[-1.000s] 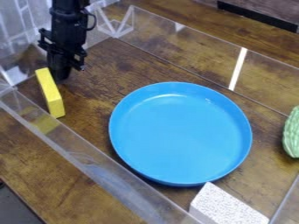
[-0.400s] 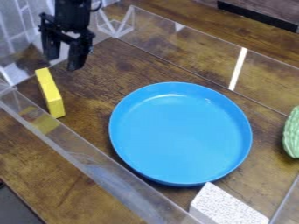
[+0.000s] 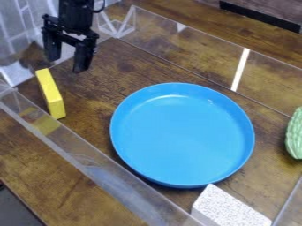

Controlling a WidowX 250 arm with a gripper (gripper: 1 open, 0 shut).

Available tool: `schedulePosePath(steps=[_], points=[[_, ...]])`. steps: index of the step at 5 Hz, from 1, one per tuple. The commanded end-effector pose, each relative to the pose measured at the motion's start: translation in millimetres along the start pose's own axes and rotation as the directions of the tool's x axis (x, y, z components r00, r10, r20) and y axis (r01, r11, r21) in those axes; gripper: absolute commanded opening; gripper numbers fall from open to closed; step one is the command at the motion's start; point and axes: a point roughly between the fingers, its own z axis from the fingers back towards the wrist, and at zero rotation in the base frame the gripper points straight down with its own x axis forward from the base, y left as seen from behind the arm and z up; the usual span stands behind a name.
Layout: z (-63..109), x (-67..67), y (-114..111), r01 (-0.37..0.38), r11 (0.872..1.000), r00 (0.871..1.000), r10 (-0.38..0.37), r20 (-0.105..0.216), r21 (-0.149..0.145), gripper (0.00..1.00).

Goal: Put the yellow block in the blue tray

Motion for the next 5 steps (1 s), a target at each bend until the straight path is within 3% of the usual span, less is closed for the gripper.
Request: schedulePosePath(steps=[1, 3, 5], points=[[8.7, -5.5, 12, 0.007, 1.000, 0.999, -0.008, 0.034, 0.020, 1.00], [-11.7, 4.2, 10, -0.044, 0.999, 0.999, 0.044, 0.024, 0.003, 1.00], [-7.6, 10.3, 12, -0.065, 0.998, 0.998, 0.065, 0.016, -0.002, 1.00]])
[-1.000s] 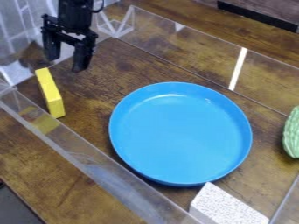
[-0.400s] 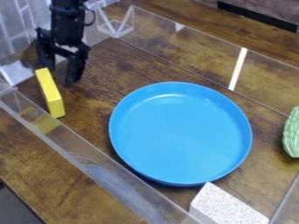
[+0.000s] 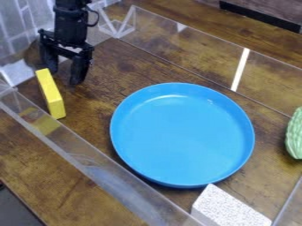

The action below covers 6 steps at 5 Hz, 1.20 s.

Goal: Put the yellow block in the blue tray

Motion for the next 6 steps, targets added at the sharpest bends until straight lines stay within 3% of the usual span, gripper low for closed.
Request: schedulePosePath(steps=[1, 3, 6], points=[[14.0, 2.8, 6, 0.001, 1.000, 0.998, -0.003, 0.055, 0.024, 1.00], [10.7, -5.2, 4, -0.002, 1.000, 0.999, 0.001, 0.048, 0.030, 1.00], [9.3, -14.1, -4, 0.135, 0.989, 0.990, -0.137, 0.044, 0.054, 1.00]])
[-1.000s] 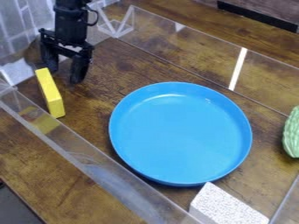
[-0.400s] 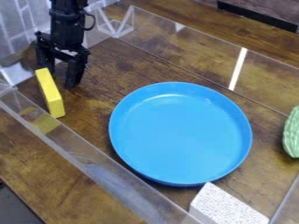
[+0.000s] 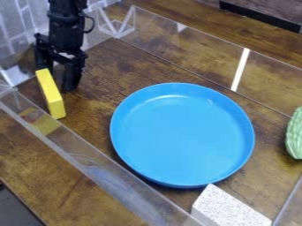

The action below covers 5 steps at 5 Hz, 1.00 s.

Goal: Put the yellow block in the blue tray

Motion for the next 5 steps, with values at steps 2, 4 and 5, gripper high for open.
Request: schedulePosePath(steps=[2, 4, 5], points=[[16.8, 2.9, 12, 0.050, 0.999, 0.998, -0.050, 0.039, 0.022, 0.00], [17.8, 14.7, 14, 0.038, 0.999, 0.999, -0.038, 0.038, 0.006, 1.00], [17.9, 18.6, 12, 0.019, 1.000, 0.999, -0.019, 0.032, 0.000, 1.00]])
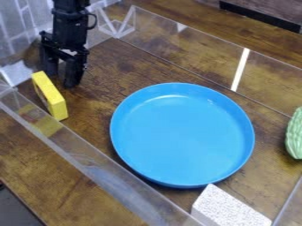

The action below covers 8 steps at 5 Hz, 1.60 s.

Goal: Put the yellow block in the blue tray

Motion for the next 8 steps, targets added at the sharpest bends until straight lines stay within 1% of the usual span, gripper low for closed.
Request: schedulePosePath(steps=[1, 3, 4, 5, 6, 8], points=[[15.9, 8.7, 6, -0.033, 0.999, 0.998, 0.033, 0.044, 0.020, 1.00], [14.8, 7.1, 6, -0.030, 0.999, 0.998, 0.029, 0.047, 0.028, 1.00], [13.6, 1.7, 6, -0.053, 0.998, 0.998, 0.052, 0.046, 0.026, 0.00], [15.9, 5.3, 5, 0.001, 0.999, 0.999, -0.003, 0.048, 0.040, 1.00], [18.4, 10.2, 2, 0.065, 0.996, 0.997, -0.068, 0.049, 0.053, 1.00], [24.7, 8.0, 3, 0.146, 0.986, 0.987, -0.150, 0.052, 0.074, 1.00]])
